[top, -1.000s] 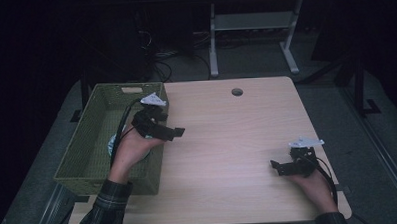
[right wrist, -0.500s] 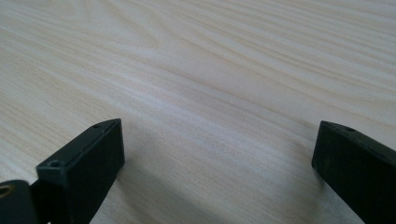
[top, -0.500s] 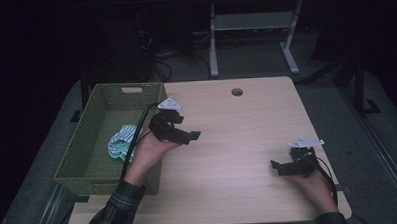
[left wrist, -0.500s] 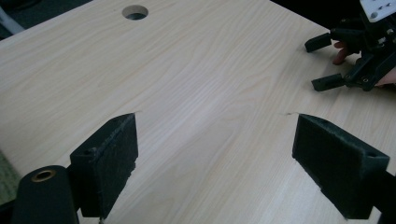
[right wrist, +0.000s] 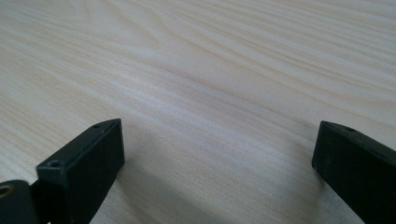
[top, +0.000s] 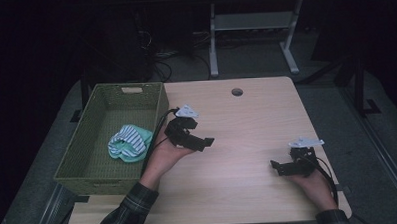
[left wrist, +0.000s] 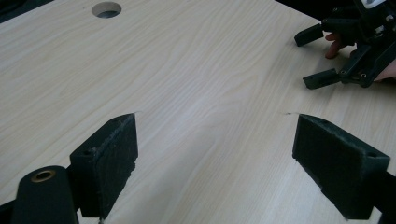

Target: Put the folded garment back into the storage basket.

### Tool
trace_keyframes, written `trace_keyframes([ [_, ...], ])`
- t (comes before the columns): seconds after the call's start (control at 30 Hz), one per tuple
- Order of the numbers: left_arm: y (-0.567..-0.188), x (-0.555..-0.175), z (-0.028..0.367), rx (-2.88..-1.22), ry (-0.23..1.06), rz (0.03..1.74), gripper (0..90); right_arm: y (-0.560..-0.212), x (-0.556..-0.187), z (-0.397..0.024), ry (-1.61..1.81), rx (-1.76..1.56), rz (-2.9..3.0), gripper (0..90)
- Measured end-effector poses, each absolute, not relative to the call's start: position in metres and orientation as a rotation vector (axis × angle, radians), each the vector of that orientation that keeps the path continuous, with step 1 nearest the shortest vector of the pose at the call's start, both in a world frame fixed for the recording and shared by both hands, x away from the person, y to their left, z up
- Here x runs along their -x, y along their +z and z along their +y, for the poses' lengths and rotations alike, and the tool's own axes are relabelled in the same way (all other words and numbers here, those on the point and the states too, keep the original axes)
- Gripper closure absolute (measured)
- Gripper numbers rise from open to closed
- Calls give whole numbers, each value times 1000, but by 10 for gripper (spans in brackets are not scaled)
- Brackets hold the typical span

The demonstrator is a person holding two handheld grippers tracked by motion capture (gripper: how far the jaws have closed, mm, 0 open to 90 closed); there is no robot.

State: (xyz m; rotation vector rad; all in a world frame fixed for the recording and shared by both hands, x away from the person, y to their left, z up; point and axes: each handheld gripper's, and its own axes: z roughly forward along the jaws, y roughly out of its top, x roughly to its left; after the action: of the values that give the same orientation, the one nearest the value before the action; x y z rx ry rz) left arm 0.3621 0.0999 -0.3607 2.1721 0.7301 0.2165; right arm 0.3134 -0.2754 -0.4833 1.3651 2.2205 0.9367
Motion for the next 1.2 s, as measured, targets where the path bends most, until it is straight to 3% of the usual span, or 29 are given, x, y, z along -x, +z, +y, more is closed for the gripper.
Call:
trace_keyframes([
  [0.8, -437, -354, 68, -2247, 209, 730, 133, -483, -314, -275, 937, -1359, 2226, 19],
  [1.2, -469, -353, 66, -2332, 277, 750, 133, -483, -314, -275, 937, -1355, 2231, 19],
])
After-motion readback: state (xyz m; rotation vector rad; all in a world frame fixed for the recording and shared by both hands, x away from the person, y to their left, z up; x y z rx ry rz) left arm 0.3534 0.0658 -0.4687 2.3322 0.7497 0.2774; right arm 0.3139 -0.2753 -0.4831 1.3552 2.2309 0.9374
